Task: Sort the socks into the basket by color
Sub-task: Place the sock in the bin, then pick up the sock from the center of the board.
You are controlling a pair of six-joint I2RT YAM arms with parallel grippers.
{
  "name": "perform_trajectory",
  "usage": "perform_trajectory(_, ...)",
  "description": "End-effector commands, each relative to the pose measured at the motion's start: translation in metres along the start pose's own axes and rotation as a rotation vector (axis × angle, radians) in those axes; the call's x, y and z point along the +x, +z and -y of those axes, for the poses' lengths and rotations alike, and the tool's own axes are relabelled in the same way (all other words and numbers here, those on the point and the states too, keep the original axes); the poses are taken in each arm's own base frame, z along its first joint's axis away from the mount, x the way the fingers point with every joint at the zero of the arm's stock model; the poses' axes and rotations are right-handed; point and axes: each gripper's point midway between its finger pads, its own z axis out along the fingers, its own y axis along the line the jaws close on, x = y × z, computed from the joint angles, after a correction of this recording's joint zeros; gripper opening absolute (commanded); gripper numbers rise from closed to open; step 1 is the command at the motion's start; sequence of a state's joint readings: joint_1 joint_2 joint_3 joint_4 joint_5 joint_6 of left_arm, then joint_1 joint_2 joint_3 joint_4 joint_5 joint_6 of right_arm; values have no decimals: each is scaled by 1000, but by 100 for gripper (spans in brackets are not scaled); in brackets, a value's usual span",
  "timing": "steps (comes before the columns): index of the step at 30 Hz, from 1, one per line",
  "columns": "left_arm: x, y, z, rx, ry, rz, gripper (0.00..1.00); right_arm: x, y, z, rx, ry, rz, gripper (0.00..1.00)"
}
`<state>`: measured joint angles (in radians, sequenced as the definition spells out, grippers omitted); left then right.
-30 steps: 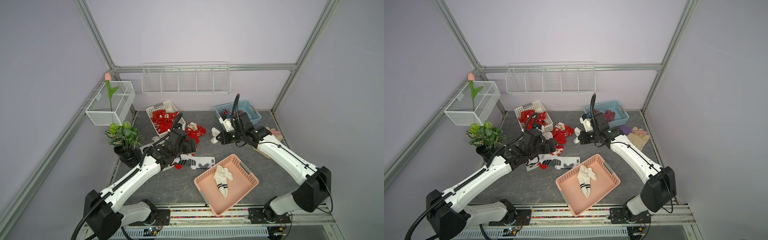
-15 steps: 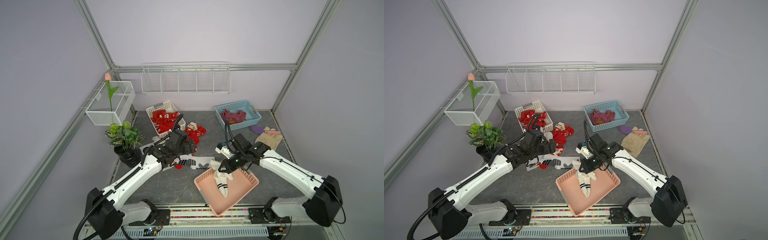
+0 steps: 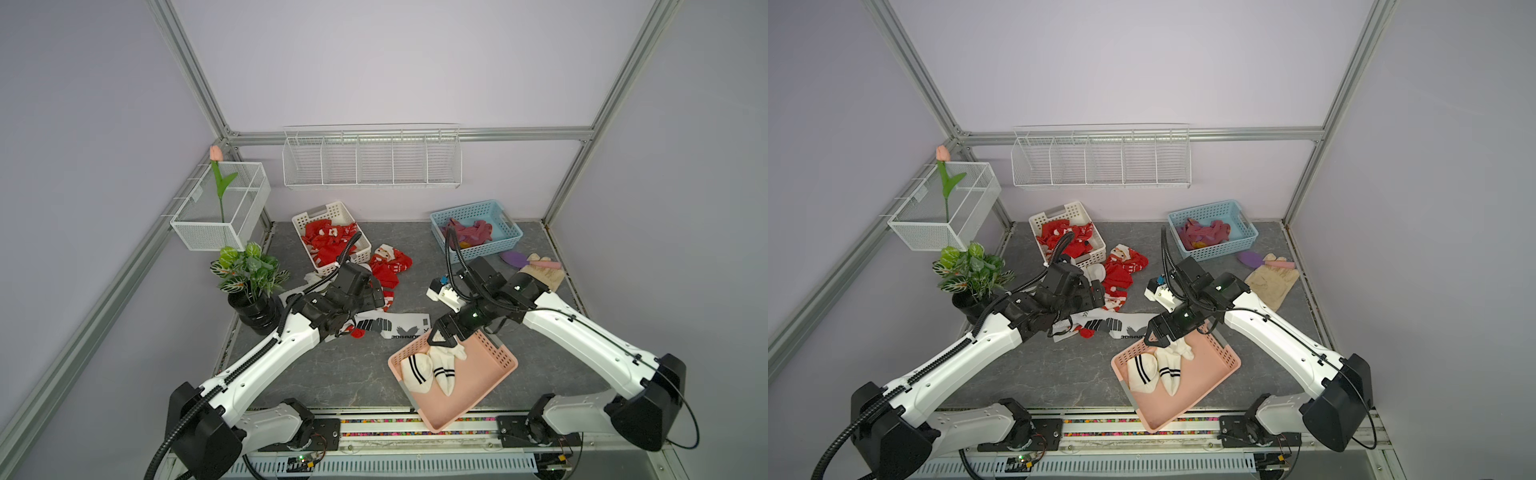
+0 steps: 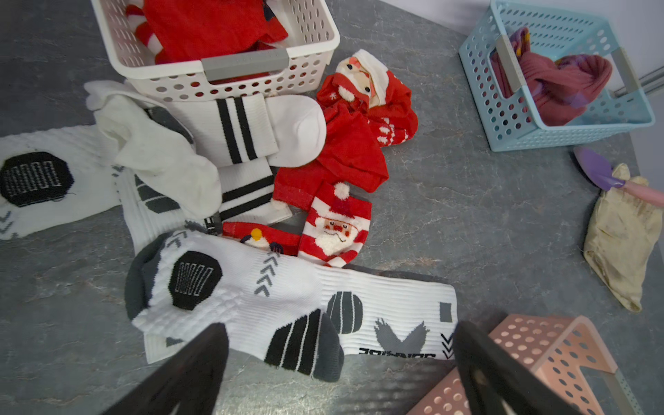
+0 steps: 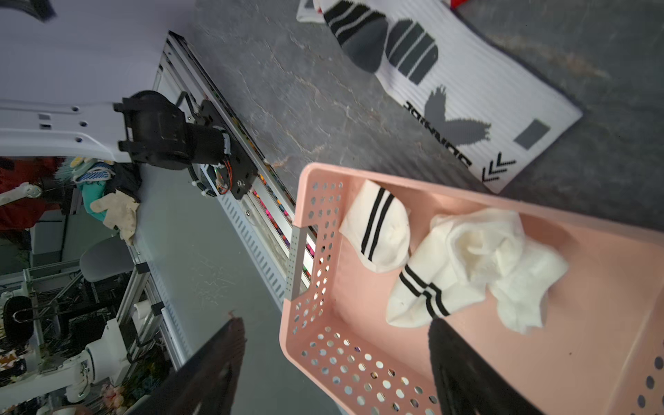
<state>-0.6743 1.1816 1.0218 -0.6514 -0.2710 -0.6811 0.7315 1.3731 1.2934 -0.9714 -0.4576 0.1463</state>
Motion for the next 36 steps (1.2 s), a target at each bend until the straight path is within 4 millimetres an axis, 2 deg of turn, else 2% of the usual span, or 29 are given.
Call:
perform_trajectory(1,-10,-20,-19,-47,-82,79,100,-30,22,4,25,-62,4,80)
perform_trajectory(5,-23,-53,-32,-20,-146,184,100,-67,56,3,17,-104,-10,81)
perform_trajectory(9,-30,-81,-42,11,-183,257,100,-91,98,0,32,-173,-44,83)
perform_trajectory(14,-29,-96,-53,8,-201,284,100,-104,158,12,94,-221,-96,89)
perform_trajectory(17,-27,-103,-58,25,-225,303,100,-106,185,24,158,-238,-120,89)
perform_trajectory(22,-24,-104,-60,42,-240,309,100,-107,205,37,219,-244,-123,85)
perform_trajectory(24,-23,-103,-59,43,-238,306,100,-108,210,42,240,-237,-125,78)
perform_trajectory(26,-23,-103,-59,43,-236,305,100,-109,212,48,268,-232,-113,58)
perform_trajectory(31,-21,-101,-59,43,-231,299,100,-119,203,46,288,-237,-54,12)
perform_trajectory(32,-21,-100,-59,44,-231,297,100,-122,200,44,287,-240,-43,7)
perform_trajectory(36,-21,-99,-57,47,-222,292,100,-130,182,34,285,-250,4,7)
